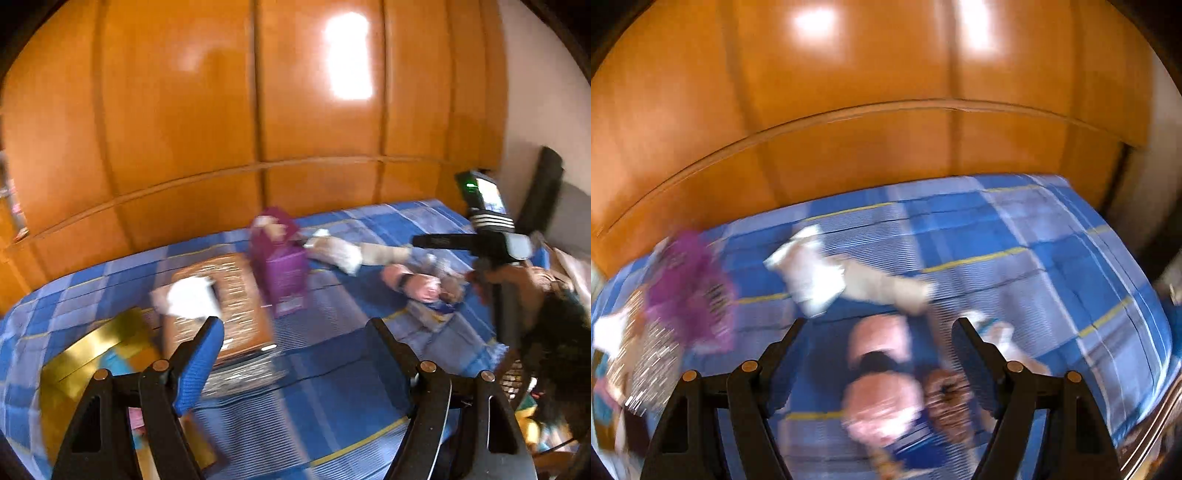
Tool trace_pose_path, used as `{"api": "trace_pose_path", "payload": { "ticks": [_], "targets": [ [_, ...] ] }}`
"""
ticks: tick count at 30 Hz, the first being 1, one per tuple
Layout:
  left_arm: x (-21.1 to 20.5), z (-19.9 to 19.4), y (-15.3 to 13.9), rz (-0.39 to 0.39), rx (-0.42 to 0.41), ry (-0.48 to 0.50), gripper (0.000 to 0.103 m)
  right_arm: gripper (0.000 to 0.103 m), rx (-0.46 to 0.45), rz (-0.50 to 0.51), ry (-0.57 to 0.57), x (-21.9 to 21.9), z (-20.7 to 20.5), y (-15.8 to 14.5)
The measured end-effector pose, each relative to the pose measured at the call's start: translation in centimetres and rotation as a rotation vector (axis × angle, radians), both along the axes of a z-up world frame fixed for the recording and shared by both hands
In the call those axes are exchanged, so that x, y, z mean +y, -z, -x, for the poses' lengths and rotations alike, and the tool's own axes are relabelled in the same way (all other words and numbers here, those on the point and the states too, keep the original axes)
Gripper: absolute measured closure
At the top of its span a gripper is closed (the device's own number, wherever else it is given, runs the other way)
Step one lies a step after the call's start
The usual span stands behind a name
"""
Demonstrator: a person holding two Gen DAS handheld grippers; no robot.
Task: Organize soft objects
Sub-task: 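Move both grippers back toward the remaining socks and tissue pack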
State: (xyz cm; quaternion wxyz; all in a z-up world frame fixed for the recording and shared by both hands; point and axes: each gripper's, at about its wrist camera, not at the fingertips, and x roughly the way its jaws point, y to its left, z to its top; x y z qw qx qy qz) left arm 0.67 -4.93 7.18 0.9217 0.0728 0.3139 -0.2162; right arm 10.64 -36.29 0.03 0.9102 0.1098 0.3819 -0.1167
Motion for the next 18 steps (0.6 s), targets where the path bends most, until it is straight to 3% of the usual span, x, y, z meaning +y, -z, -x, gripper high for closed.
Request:
{"api": "trace_pose_path", "payload": {
  "ticks": [4,9,13,18],
  "targets": [
    [-5.3,-2.3,0.3,-0.008,0.073,0.09,0.019,0.024,0.013,-0.183,0.144,-4.5,0.3,1.9],
    [-11.8,-6.7,1.6,0.013,0.184,0.138,0.018,0.024,-0.023,-0.305,0.235,-7.1,1.8,2.2],
    [-15.9,-11.3,3.3,0.055,0.293,0.097,0.018,0.024,-0.043,-0.351,0.228,-7.3,2.1,2.1],
    [-17.9,-18.1,5.7,0.087,0.394,-0.049,0.018,0.024,-0.055,-0.388,0.17,-6.8,1.8,1.9]
  ]
}}
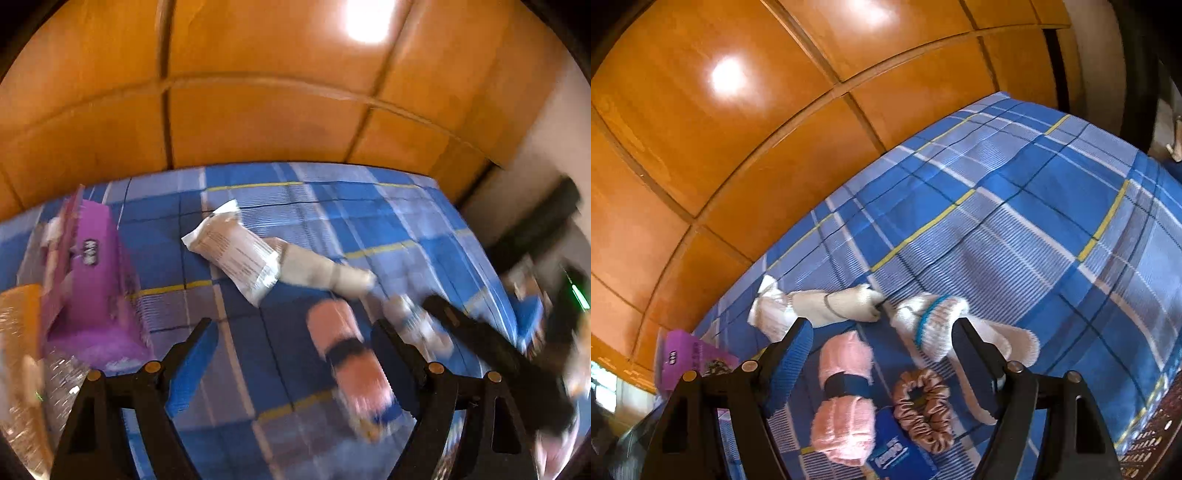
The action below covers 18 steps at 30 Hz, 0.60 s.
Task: Organize soft objects
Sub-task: 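Move both grippers back toward the remaining socks and tissue pack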
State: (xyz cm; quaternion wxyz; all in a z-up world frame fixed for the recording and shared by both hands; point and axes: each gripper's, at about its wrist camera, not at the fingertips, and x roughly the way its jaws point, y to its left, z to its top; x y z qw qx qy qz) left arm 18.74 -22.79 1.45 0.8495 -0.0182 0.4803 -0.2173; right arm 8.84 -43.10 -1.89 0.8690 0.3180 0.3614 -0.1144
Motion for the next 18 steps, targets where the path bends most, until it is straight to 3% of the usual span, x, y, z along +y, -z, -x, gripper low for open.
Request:
{"api": "trace_pose_path", "payload": {
  "ticks": [8,15,18],
  "targets": [
    [-1.3,-8.5,4.5,-0.009,0.147,-0.206,0.017,0.024,-0.03,-0.055,-0.052,0.2,-0.2,0.0],
    [-1.6,-12.4,7.2,-0.038,0.159,-0.302,0.015,0.024,-0.034,-0.085,-0.09,0.6,-0.5,0.2],
    [-1.1,-13.4,9.2,-0.013,0.218,-0.339,0.015,0.024,-0.033,-0.087,-0.089,0.6,-0.6,0.2]
  ]
}}
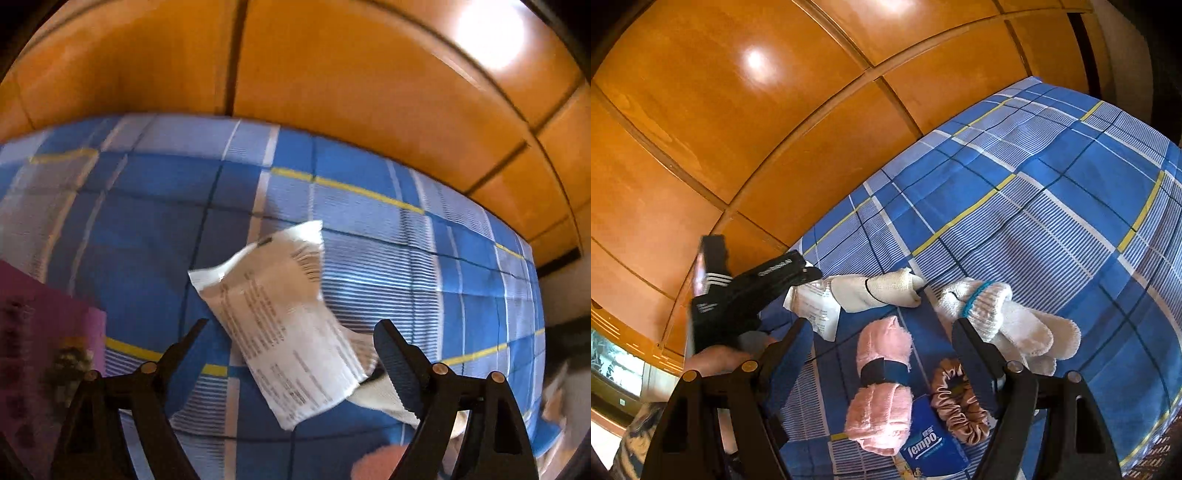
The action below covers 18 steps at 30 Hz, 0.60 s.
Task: Organize soft objects
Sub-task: 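Move both grippers back toward the remaining socks and tissue pack, then grasp the white printed packet with the left gripper while the right gripper grasps the cream knit sock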
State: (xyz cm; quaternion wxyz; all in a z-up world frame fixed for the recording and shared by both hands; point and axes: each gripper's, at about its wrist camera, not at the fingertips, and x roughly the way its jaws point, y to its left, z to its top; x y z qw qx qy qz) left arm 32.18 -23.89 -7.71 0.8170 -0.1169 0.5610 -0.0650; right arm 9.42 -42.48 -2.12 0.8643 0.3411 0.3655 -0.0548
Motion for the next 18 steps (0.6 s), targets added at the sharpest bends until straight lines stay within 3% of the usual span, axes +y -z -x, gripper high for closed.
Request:
{"api": "trace_pose_path", "payload": {
  "ticks": [2,3,7,18],
  "targets": [
    [0.4,-0.2,1.1,0.052,0.03,-0.003,0.018,0.024,0.001,-0.005,0.002,-0.1,0.0,0.1],
    [0.3,0.0,0.8,0.049,0.001,0.01,0.031,0.024,0.002,-0.007,0.004,-0.2,0.0,0.1],
    [0.4,0.9,0.4,0.075,-0.016,0.081,0.048,0.024,0.007,-0.008,0.007,-0.2,0.0,0.2],
    [1.0,11.1,-0.5,-0.077,-0.096,0.376,0.052,0.027,0.038,-0.017,0.03,-0.8,0.1,0.7]
  ]
}}
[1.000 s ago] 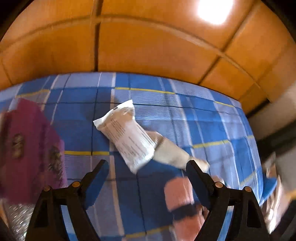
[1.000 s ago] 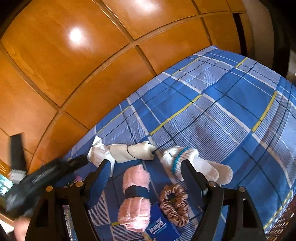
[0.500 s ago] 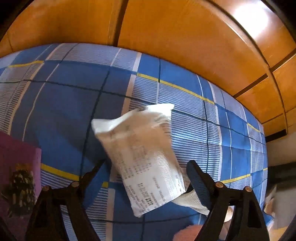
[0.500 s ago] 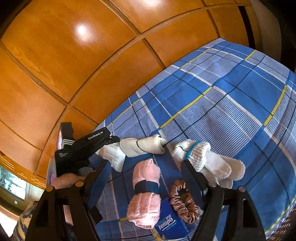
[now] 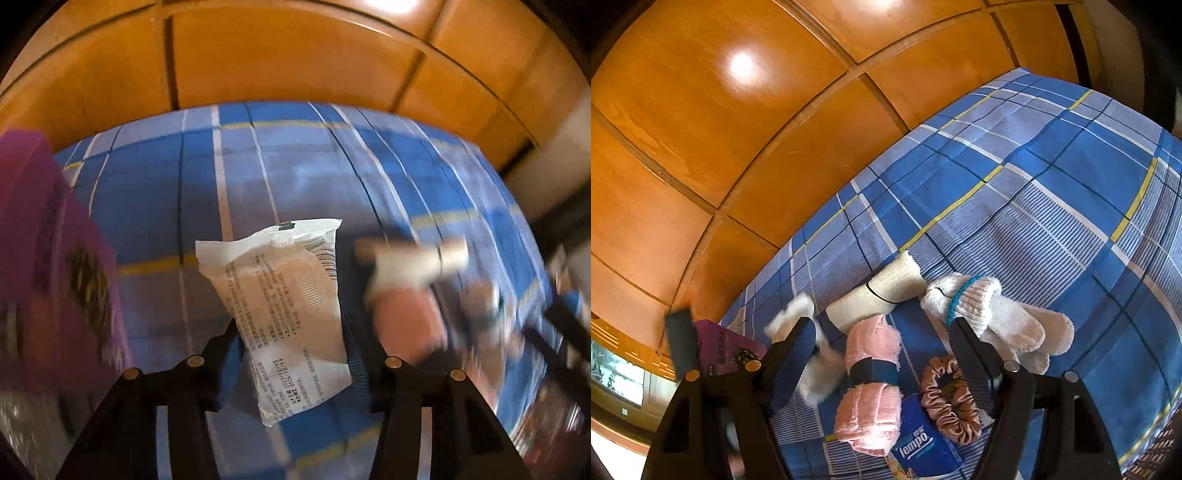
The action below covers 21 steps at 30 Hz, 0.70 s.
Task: Organize soft objects
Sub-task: 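Grasp the white printed packet with the left gripper while the right gripper grasps the cream knit sock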
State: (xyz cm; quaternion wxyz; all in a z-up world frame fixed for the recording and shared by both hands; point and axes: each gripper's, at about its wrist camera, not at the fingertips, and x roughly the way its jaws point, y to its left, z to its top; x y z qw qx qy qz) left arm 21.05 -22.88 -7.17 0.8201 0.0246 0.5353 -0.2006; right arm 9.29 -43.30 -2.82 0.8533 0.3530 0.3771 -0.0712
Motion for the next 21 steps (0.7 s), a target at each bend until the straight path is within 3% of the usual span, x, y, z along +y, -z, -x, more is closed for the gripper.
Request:
{"api": "trace_pose_path", "payload": {
  "ticks": [10,14,21],
  "targets": [
    [3.9,10.3,-0.3,-0.048,-0.076,0.163,0.052,0.027,0.05,-0.114,-0.064,0.1,-1.6,1.1],
    [5.5,11.6,-0.1,-0.023,-0.08,0.165,0.051,0.024,0.095,-0.099,-0.068,0.3,-4.5,1.1],
    [6.4,11.8,0.4,0.04,-0.084,0.131,0.051,0.024,0.259,-0.063,0.005,0.5,-9.8,5.2]
  ]
}}
